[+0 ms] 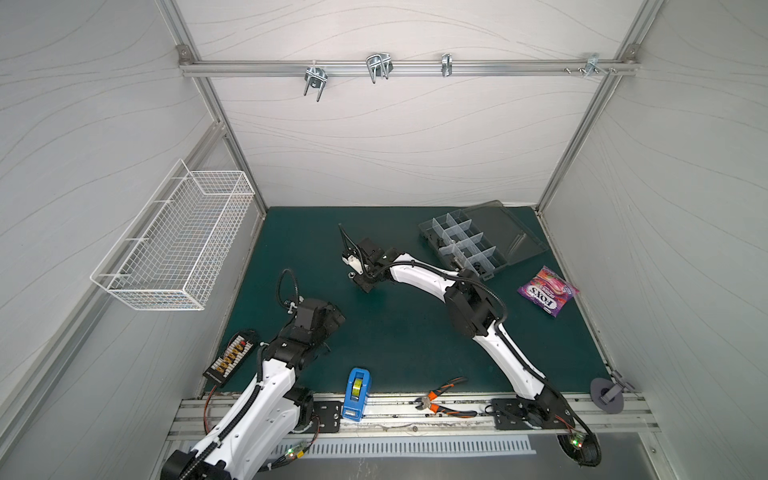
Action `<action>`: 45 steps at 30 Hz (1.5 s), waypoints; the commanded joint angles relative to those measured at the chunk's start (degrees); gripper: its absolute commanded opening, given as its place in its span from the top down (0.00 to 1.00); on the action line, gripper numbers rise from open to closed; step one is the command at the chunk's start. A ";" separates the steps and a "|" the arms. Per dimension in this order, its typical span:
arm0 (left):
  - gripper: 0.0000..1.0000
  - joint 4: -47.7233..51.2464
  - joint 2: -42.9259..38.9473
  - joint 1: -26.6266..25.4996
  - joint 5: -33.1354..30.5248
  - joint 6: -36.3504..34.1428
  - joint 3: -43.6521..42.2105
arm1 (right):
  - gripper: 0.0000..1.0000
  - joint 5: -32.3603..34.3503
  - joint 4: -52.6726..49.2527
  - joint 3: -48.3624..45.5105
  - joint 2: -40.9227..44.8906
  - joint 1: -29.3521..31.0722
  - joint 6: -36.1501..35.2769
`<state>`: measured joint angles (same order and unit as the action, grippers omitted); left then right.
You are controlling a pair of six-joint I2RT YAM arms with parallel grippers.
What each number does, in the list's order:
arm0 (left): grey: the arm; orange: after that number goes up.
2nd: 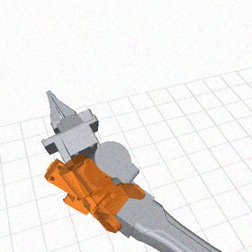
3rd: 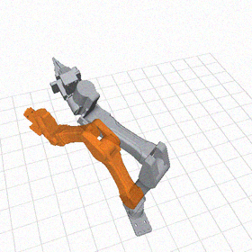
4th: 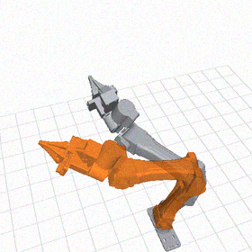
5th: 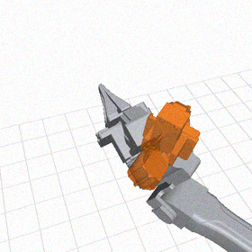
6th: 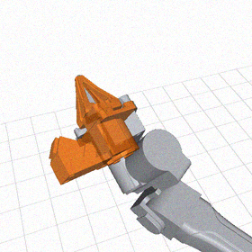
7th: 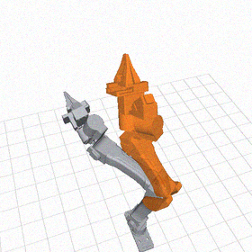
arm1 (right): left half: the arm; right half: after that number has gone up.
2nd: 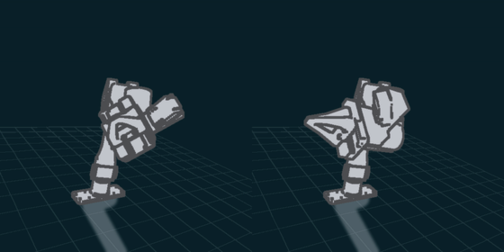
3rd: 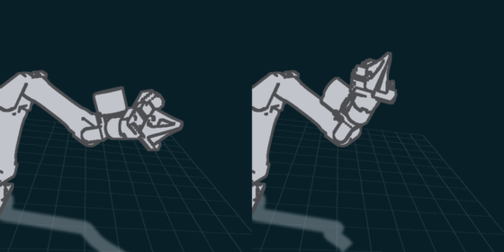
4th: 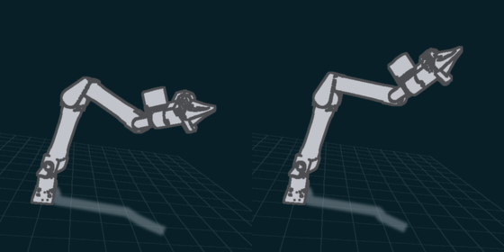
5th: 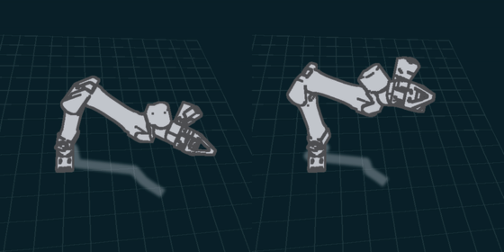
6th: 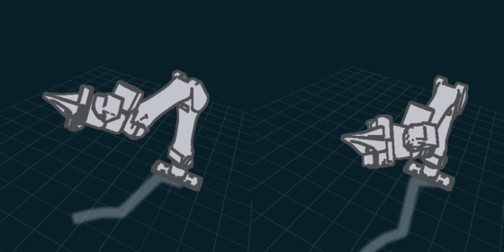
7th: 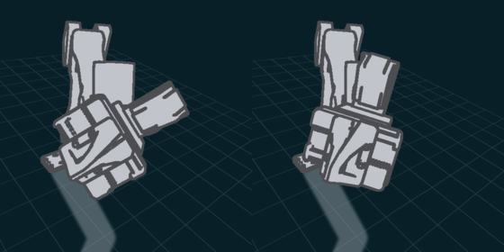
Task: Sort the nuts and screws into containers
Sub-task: 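Lower the right gripper and close it on the nearer silver nut, then lift the silver nut with the right gripper and carry it to the organizer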
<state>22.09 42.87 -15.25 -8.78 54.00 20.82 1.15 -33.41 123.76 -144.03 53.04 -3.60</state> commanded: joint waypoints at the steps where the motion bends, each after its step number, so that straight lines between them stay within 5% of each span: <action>1: 0.01 -0.40 -0.06 0.30 -0.81 0.20 0.98 | 1.00 1.66 -2.58 -3.19 3.74 0.49 0.59; 10: 0.01 -0.56 -0.01 0.30 -0.72 0.23 1.07 | 1.00 4.03 -1.46 -7.40 11.49 -2.02 1.74; 20: 0.01 -1.42 0.65 0.30 -0.38 0.32 0.96 | 1.00 4.86 -2.14 -9.00 17.76 -12.44 2.52; 33: 0.01 -1.87 1.98 0.30 -0.19 0.06 1.77 | 1.00 3.98 -6.96 -5.80 17.00 -29.08 8.24; 45: 0.01 -1.43 1.75 0.30 -0.14 0.14 2.30 | 1.00 4.15 -10.52 -1.47 12.53 -34.62 8.29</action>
<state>21.98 44.77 -15.25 -8.51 54.00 20.82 5.54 -41.28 121.03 -129.16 18.83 4.73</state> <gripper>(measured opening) 0.993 0.274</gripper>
